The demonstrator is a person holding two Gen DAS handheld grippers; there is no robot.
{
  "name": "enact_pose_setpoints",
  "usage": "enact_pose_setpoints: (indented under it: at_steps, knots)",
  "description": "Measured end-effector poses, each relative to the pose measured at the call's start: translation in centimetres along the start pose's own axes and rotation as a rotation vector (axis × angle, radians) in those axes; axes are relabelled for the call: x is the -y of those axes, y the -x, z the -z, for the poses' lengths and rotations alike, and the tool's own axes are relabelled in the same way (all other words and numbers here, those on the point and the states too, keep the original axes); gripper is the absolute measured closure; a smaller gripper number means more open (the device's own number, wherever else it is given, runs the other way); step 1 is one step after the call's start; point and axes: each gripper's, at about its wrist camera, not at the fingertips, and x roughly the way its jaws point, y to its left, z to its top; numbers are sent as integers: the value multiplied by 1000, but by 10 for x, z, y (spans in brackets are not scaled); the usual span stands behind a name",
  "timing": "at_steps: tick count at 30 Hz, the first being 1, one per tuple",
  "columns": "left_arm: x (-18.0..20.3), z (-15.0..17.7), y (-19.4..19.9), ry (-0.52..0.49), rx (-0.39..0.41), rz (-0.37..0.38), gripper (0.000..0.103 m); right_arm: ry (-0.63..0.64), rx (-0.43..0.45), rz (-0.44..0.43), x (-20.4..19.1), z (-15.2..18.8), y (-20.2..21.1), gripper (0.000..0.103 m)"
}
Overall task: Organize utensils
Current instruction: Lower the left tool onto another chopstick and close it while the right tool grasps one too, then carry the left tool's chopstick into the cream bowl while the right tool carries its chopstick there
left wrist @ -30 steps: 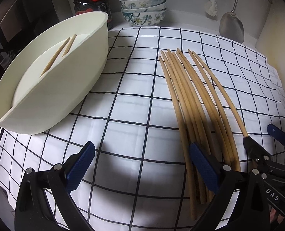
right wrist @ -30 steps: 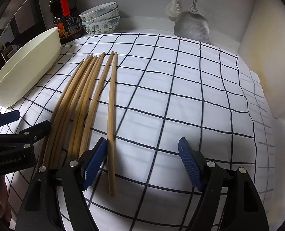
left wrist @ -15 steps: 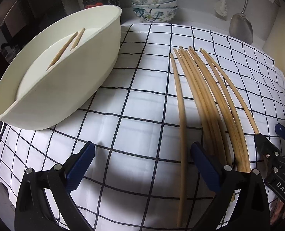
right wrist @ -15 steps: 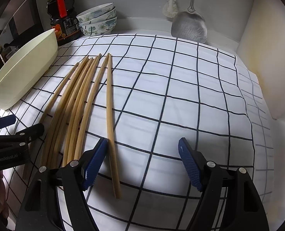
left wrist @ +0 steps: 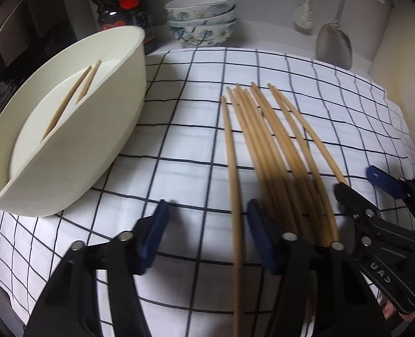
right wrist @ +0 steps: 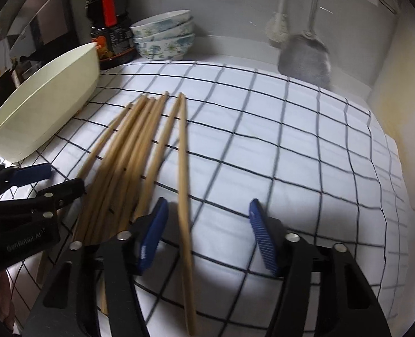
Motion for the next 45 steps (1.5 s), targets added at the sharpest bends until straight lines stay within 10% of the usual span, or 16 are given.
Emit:
enact_pose_setpoints:
  at_steps: [5,28,45]
  knots:
    - [8,-2,0,-18,-6,48,90,63,-1,-20,-14,-4,0,97]
    - [-24,-12,64,8,25,66,96,-49,54,-91,-17,-13,65,97]
    - [-185,-58,102,23,101,-5,96,-118,113,-171,-144,-93,72,97]
